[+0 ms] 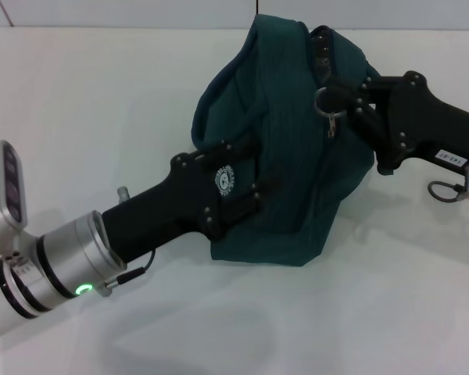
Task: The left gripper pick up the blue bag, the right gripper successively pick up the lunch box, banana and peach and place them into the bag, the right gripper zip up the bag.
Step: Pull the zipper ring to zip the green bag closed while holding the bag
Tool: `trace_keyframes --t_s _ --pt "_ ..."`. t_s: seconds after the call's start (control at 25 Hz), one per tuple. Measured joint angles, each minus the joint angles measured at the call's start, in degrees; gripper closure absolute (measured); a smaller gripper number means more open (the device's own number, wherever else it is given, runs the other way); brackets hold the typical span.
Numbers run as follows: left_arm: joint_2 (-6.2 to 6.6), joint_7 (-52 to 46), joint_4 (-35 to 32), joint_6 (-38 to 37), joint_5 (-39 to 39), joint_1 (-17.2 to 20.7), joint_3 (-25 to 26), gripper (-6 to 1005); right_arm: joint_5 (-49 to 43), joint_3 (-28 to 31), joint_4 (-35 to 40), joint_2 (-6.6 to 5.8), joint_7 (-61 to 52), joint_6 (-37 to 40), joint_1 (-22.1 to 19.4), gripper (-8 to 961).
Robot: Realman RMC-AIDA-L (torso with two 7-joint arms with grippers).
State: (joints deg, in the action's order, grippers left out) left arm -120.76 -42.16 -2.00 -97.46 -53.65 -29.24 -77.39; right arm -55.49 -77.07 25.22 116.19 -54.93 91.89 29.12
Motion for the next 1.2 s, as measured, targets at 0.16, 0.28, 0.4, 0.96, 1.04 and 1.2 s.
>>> trace_keyframes --t_s 0.16,0.28,0.4,0.96,1.04,1.2 --pt "0.0 -1.6 -0.2 -0.1 0.5 0.0 0.0 447 1.3 -1.3 0.0 0.0 0.6 -0.3 0.0 936" --pt "0.0 -2.7 -0.4 -0.1 0.6 -0.5 0.0 446 1.5 -2.0 0.0 0.0 0.8 -0.6 0.0 936" --pt "0.0 -2.6 -0.2 0.1 0.6 -0.8 -0.1 448 1.6 -2.9 0.0 0.0 1.7 -0.8 0.1 936" --pt "0.0 -2.5 -0.3 1.8 2.0 -0.9 -0.3 452 6.3 -6.8 0.0 0.0 3.0 -1.8 -0.2 936" --pt "0.0 -2.5 -0.5 3.1 2.1 -0.9 -0.1 454 6.7 -7.2 0.0 0.0 3.5 -2.0 -0.4 936" --pt "0.0 -2.5 -0.3 5.3 3.1 -1.5 0.0 460 7.4 -8.1 0.0 0.0 3.5 -2.2 -0.3 936"
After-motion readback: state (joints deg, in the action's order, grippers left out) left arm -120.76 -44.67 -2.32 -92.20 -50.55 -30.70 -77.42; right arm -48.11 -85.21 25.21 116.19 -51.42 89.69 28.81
